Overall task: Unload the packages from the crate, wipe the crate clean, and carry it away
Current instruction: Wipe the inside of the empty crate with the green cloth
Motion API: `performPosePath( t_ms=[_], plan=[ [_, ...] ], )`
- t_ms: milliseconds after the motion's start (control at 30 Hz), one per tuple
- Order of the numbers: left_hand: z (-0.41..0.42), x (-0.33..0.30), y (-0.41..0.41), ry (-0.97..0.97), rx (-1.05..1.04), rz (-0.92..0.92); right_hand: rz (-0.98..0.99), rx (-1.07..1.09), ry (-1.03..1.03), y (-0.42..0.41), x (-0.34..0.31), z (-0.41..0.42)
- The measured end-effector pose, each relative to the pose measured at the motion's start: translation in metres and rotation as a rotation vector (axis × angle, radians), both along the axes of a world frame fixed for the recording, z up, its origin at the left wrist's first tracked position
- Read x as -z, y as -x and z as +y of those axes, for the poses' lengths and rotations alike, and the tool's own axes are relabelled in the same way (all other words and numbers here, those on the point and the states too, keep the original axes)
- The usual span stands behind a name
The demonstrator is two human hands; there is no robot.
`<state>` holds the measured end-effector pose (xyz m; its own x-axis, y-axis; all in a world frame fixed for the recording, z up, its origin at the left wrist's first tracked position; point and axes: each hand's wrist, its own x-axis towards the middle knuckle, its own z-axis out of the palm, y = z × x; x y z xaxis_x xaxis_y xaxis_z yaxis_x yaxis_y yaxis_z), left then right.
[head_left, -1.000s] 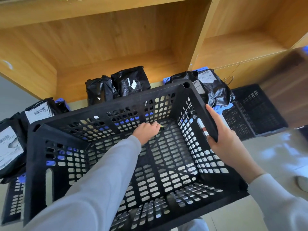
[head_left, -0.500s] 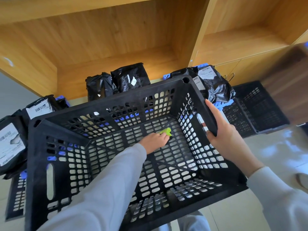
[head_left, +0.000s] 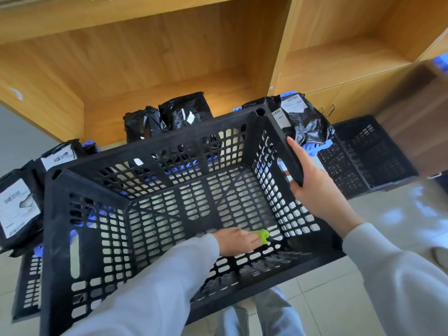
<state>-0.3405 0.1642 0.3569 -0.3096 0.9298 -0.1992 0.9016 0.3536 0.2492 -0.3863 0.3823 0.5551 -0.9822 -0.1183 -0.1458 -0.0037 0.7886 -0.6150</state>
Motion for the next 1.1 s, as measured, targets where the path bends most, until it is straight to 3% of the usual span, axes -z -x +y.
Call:
performPosePath(
  t_ms=[133, 400, 667, 1100],
  plan=[
    [0.010, -0.002, -0.009, -0.002, 0.021, -0.095, 0.018, 0.000, -0.005, 0.000, 0.001, 0.001],
    [0.030, -0.016, -0.008, 0.027, -0.316, -0.458, 0.025, 0.000, 0.011, 0.001, 0.001, 0.001],
    [0.026, -0.017, 0.026, 0.053, -0.253, -0.243, 0.010, 0.008, -0.001, -0.001, -0.004, -0.001],
    [-0.011, -0.011, 0.114, -0.008, -0.513, -0.089, 0.016, 0.019, 0.044, 0.002, 0.002, 0.002]
  ],
)
